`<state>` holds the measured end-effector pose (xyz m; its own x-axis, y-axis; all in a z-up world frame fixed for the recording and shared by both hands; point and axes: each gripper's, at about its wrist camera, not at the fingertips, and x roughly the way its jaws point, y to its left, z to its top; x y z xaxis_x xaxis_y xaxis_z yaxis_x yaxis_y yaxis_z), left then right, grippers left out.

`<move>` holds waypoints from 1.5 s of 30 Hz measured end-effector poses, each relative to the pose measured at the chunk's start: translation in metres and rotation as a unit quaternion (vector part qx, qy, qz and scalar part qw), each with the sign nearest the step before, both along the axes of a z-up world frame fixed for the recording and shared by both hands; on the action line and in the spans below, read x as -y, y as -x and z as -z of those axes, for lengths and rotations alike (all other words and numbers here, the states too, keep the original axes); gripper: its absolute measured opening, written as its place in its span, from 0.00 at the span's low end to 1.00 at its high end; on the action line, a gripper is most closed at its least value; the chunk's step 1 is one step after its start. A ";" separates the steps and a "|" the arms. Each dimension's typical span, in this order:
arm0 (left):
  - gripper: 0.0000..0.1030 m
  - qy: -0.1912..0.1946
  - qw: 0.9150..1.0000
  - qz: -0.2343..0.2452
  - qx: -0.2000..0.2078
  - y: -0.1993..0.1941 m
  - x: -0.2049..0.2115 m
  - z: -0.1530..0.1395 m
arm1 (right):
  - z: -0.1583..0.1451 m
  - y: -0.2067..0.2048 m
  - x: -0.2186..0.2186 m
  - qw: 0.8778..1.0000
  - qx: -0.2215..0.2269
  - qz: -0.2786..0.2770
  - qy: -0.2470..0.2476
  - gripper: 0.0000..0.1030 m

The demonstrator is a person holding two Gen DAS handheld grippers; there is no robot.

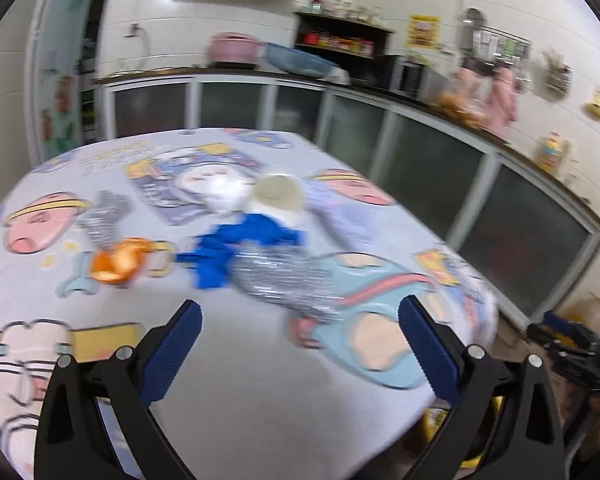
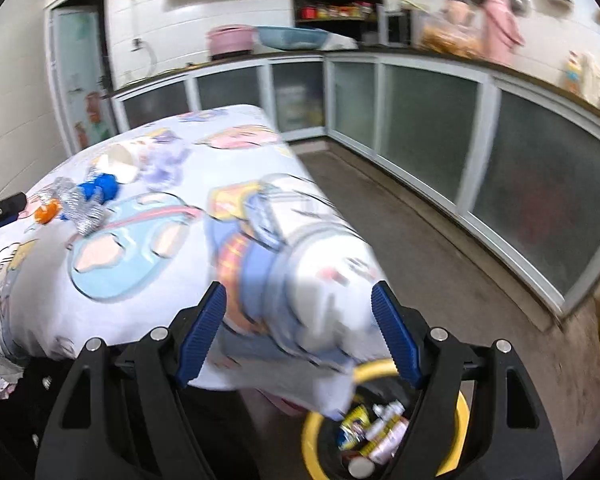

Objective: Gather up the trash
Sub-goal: 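Grasp the white tissue with the left tool while the right tool grasps the silver mesh scrubber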

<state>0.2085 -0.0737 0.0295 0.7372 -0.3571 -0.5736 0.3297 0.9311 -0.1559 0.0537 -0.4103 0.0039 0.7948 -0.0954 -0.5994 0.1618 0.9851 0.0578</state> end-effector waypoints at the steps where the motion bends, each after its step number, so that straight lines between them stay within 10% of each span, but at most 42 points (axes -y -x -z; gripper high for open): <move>1: 0.92 -0.001 1.000 -0.007 -0.003 -0.004 -0.008 0.001 | -0.002 -0.008 -0.005 1.000 0.003 -0.007 0.001 0.69; 25: 0.92 -0.040 0.998 -0.045 0.009 -0.086 -0.069 -0.013 | -0.021 -0.109 -0.140 0.976 0.035 -0.215 -0.005 0.69; 45: 0.92 -0.095 0.990 0.089 -0.061 -0.223 -0.012 0.014 | 0.006 -0.161 -0.193 0.958 -0.011 -0.286 0.010 0.68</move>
<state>0.4317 -0.0620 0.0154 0.5936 -0.3519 -0.7238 0.4811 0.8761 -0.0314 0.2148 -0.2176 -0.0019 0.7076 0.3395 -0.6197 -0.4035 0.9141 0.0400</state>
